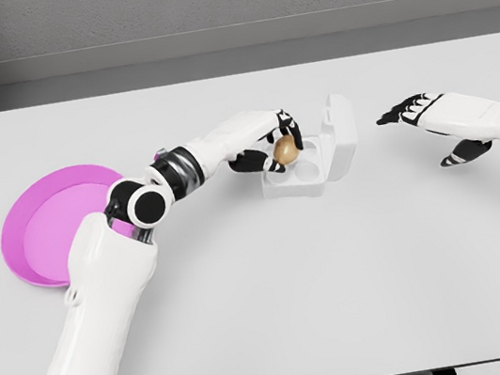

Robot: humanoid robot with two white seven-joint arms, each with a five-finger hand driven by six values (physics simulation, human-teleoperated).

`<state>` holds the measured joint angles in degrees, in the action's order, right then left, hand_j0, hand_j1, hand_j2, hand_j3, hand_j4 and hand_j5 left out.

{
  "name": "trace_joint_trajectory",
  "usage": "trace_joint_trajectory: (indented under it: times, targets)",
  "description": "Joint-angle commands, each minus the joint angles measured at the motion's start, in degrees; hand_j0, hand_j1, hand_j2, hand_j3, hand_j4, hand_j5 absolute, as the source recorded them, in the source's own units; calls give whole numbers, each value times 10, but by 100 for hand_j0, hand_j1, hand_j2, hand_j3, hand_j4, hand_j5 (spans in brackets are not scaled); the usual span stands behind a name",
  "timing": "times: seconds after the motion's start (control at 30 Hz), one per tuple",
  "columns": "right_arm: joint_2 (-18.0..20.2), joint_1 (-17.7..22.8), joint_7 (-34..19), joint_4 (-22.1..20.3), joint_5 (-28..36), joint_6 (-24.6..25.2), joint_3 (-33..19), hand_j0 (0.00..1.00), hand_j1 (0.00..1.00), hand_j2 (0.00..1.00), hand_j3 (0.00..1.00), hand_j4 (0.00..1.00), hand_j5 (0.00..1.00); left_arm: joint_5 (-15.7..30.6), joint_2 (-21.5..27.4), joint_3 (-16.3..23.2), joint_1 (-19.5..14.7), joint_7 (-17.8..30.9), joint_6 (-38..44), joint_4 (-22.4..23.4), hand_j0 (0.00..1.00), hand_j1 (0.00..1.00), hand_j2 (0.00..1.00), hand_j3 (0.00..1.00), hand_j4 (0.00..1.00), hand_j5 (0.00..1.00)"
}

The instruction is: Pack egg into the box and close the box lid

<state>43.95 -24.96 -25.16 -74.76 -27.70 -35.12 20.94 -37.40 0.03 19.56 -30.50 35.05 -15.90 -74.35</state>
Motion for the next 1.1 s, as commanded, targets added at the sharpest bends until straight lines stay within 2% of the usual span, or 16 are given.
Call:
trace_joint_trajectory:
  times: [0.0, 0.03, 0.13, 0.2, 0.4, 0.5, 0.57, 0.8, 0.87, 0.9, 0.93, 0.97, 1.03, 1.07]
  targets:
    - [1, 0, 0, 1, 4, 1, 0, 100, 100, 100, 100, 100, 100, 3, 0, 0, 0, 0, 0, 1, 44, 44, 44, 44, 44, 44]
    - [1, 0, 0, 0, 4, 1, 0, 100, 100, 100, 100, 100, 100, 4, 0, 0, 0, 0, 0, 0, 45, 45, 45, 45, 45, 45]
    - [0, 0, 0, 1, 4, 1, 0, 100, 100, 100, 100, 100, 100, 4, 0, 0, 0, 0, 0, -1, 58, 58, 58, 58, 58, 58]
    - [1, 0, 0, 1, 4, 1, 0, 100, 100, 100, 100, 100, 100, 5, 0, 0, 0, 0, 0, -1, 63, 63, 63, 63, 63, 63]
    - [2, 0, 0, 1, 4, 1, 0, 100, 100, 100, 100, 100, 100, 5, 0, 0, 1, 0, 0, -4, 69, 69, 69, 69, 69, 69]
    - [2, 0, -1, 0, 4, 1, 0, 100, 100, 100, 100, 100, 100, 6, 0, 0, 2, 0, 0, -5, 78, 78, 78, 78, 78, 78]
    - [2, 0, 0, 0, 4, 1, 0, 100, 100, 100, 100, 100, 100, 6, 0, 0, 3, 0, 0, -6, 81, 81, 81, 81, 81, 81]
    - [2, 0, 0, 0, 4, 1, 0, 100, 100, 100, 100, 100, 100, 9, 0, -7, 5, 0, 0, -7, 81, 81, 81, 81, 81, 81]
    - [2, 0, -1, 1, 4, 1, 0, 100, 100, 100, 100, 100, 100, 12, 0, -8, 2, 0, 0, -7, 90, 90, 90, 90, 90, 90]
    - [1, 0, -1, 0, 4, 1, 0, 100, 100, 100, 100, 100, 100, 13, 1, -10, 1, 0, 0, -12, 100, 100, 100, 100, 100, 100]
    - [1, 0, 0, 0, 4, 1, 0, 100, 100, 100, 100, 100, 100, 14, 14, -11, 1, 0, 0, -23, 100, 100, 100, 100, 100, 100]
    - [0, 0, 0, -6, 4, 1, 0, 100, 100, 100, 100, 100, 100, 23, 28, -15, 2, 0, 0, -40, 100, 100, 100, 100, 100, 100]
    - [-1, 1, 0, -18, 4, 1, 0, 100, 100, 100, 100, 100, 100, 81, 73, -37, 6, 0, 1, -81, 100, 100, 100, 100, 100, 100]
    - [-1, 1, 0, -19, 4, 1, 0, 100, 100, 100, 100, 100, 100, 126, 107, -42, 6, 0, 1, -91, 100, 100, 100, 100, 100, 100]
